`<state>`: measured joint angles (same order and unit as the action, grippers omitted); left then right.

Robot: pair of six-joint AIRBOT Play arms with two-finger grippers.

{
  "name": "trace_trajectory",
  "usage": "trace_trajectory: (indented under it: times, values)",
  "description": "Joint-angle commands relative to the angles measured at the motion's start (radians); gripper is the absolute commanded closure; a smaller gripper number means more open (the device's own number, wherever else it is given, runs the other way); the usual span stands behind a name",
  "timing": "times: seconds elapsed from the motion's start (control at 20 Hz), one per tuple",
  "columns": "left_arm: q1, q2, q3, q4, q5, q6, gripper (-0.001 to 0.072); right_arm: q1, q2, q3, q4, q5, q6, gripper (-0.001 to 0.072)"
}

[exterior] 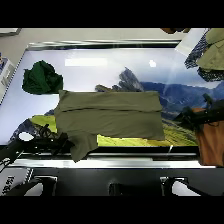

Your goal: Fold the clothes and pants, and hang the long-sleeved shirts on hangers.

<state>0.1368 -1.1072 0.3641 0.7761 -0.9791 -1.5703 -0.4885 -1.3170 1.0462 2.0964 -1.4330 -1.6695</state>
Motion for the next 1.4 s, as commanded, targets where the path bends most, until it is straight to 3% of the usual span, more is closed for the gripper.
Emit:
trace_trajectory:
  times: [0.0, 0.7, 1.05, 1.15, 1.2, 1.25, 1.35]
  values:
    - [-0.001, 0.005, 0.003, 0.001, -0.010, 0.000, 0.0693, 0.000, -0.062, -0.070, -0.005, -0.003, -0.047, 0.0221]
    - [0.001, 0.014, 0.032, -0.002, -0.027, 0.002, 0.0692, 0.001, -0.122, -0.254, 0.050, 0.108, -0.108, 0.0217]
    - [0.001, 0.014, 0.032, -0.002, -0.034, 0.002, 0.0692, 0.051, -0.122, -0.294, 0.133, 0.204, -0.145, 0.0272]
    - [0.002, 0.014, 0.032, -0.002, -0.034, 0.002, 0.0692, 0.095, -0.122, -0.294, 0.117, 0.221, -0.143, 0.0478]
    - [0.008, 0.016, 0.032, -0.002, -0.038, 0.002, 0.0692, 0.102, -0.120, -0.294, 0.118, 0.228, -0.143, 0.0618]
    - [0.021, 0.021, 0.037, 0.000, -0.049, 0.004, 0.0693, 0.102, -0.116, -0.294, 0.119, 0.227, -0.143, 0.0683]
    - [0.069, 0.048, 0.067, 0.006, -0.086, 0.036, 0.0693, 0.102, -0.086, -0.293, 0.101, 0.225, -0.140, 0.0684]
